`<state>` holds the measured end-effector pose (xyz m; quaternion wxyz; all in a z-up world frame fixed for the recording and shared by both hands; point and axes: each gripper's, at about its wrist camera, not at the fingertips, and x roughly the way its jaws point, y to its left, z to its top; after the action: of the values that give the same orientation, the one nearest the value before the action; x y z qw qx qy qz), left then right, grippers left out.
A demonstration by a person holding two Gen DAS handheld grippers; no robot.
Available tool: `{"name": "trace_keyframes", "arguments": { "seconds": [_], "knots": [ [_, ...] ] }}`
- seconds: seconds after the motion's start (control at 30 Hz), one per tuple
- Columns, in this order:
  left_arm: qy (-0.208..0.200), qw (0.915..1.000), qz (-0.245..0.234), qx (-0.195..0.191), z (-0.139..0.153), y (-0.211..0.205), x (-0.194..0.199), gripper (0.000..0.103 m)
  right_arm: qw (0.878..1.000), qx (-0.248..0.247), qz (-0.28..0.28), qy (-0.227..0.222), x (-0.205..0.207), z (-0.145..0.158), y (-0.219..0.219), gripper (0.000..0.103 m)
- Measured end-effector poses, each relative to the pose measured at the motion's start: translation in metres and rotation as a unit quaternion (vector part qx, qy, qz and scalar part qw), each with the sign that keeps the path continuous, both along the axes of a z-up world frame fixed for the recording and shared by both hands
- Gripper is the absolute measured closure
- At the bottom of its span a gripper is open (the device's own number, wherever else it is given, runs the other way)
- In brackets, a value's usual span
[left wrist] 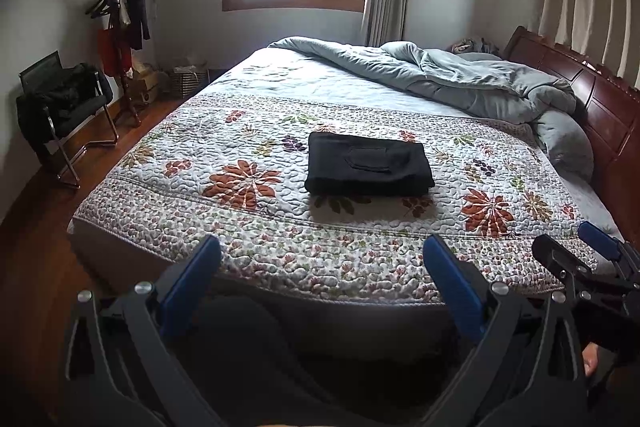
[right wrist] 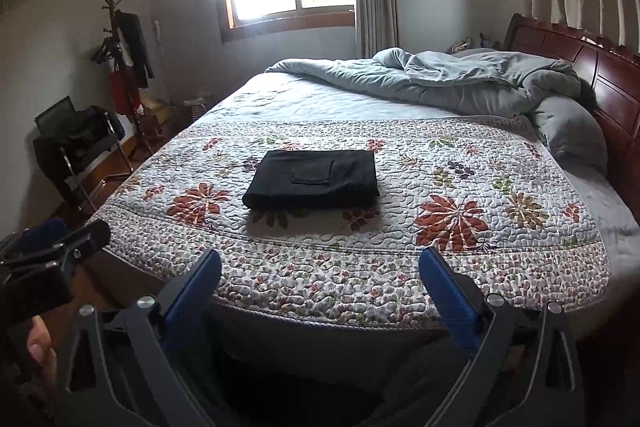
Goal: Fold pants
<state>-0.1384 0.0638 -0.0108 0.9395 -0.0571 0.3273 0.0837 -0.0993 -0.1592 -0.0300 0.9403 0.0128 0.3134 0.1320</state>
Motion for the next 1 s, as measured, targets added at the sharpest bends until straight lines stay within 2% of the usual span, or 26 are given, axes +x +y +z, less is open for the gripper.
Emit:
{"name": "trace_keyframes", "arguments": {
  "seconds": [0.7,1.0],
  "knots": [
    [-0.006,0.9999,-0.002,0.013,0.0050,-0.0078,-0.0046,0.003,1.000,0.000,-0.001,-0.002,-0.0008,0.0011,-0.0020,0.004],
    [0.000,1.0000,-0.003,0.006,0.0047,-0.0072,-0.0057,0.003,1.000,0.001,0.000,-0.003,-0.0024,0.0048,-0.0029,0.004]
  ]
}}
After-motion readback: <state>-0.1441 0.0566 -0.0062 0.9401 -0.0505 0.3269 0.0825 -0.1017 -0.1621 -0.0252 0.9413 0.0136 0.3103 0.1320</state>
